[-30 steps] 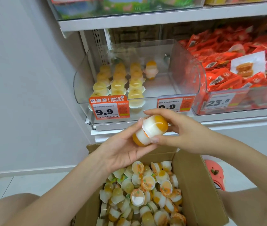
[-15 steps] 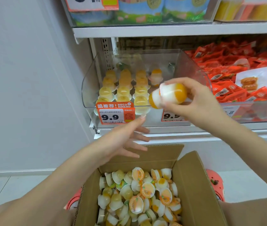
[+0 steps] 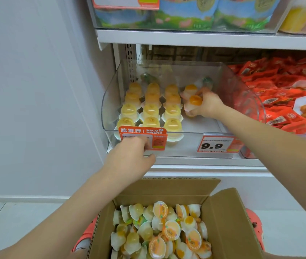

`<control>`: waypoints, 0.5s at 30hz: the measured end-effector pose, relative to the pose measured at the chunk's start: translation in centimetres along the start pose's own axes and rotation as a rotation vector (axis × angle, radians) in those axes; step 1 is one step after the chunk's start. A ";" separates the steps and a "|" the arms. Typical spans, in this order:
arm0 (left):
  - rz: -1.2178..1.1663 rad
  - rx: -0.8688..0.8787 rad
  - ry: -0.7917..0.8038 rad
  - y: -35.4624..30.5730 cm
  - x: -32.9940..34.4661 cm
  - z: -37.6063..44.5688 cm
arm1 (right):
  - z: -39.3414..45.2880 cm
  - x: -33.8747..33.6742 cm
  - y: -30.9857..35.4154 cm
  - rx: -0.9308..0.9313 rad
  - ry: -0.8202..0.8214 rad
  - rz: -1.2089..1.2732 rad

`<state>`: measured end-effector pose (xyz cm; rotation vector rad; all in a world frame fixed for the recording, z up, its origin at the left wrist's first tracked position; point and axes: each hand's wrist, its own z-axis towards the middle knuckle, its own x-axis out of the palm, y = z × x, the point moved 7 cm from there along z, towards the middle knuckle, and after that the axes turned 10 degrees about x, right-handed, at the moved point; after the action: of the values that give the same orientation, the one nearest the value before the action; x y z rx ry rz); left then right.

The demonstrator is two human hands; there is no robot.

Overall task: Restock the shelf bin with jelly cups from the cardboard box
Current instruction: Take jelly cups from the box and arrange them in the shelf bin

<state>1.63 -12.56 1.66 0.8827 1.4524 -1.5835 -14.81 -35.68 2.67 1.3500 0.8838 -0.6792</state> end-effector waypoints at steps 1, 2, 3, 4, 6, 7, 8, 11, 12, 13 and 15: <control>-0.002 0.001 0.000 0.2 0.0 0.0 | 0.1 0.3 0.0 -0.008 0.010 0.003; -0.003 0.003 -0.001 0.2 0.1 0.1 | 0.1 0.4 0.0 -0.013 0.015 0.009; -0.004 0.004 -0.001 0.3 0.1 0.1 | 0.1 0.5 0.0 -0.016 0.018 0.016; -0.006 0.004 -0.004 0.3 0.2 0.1 | 0.1 0.5 -0.1 -0.015 0.022 0.023; -0.006 0.002 -0.009 0.2 0.2 0.1 | 0.1 0.4 -0.4 -0.009 0.026 0.021; -0.002 0.004 -0.011 0.1 0.1 0.1 | 0.0 0.3 -0.5 -0.006 0.028 0.015; 0.003 0.008 -0.014 -0.1 0.1 0.0 | 0.0 0.3 -0.6 0.000 0.033 0.017; 0.016 0.020 -0.024 -0.4 0.1 -0.1 | 0.2 0.6 -0.9 0.020 0.051 0.049; 0.018 0.023 -0.026 -0.5 0.2 -0.1 | 0.3 0.6 -1.0 0.030 0.048 0.060; 0.021 0.024 -0.027 -0.5 0.2 -0.2 | 0.4 0.7 -1.2 0.045 0.042 0.073; 0.029 0.027 -0.028 -0.5 0.3 -0.2 | 0.7 0.8 -1.6 0.069 0.035 0.097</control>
<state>1.09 -12.33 1.60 0.8900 1.3955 -1.5913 -15.68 -36.48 1.15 1.4610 0.8233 -0.6171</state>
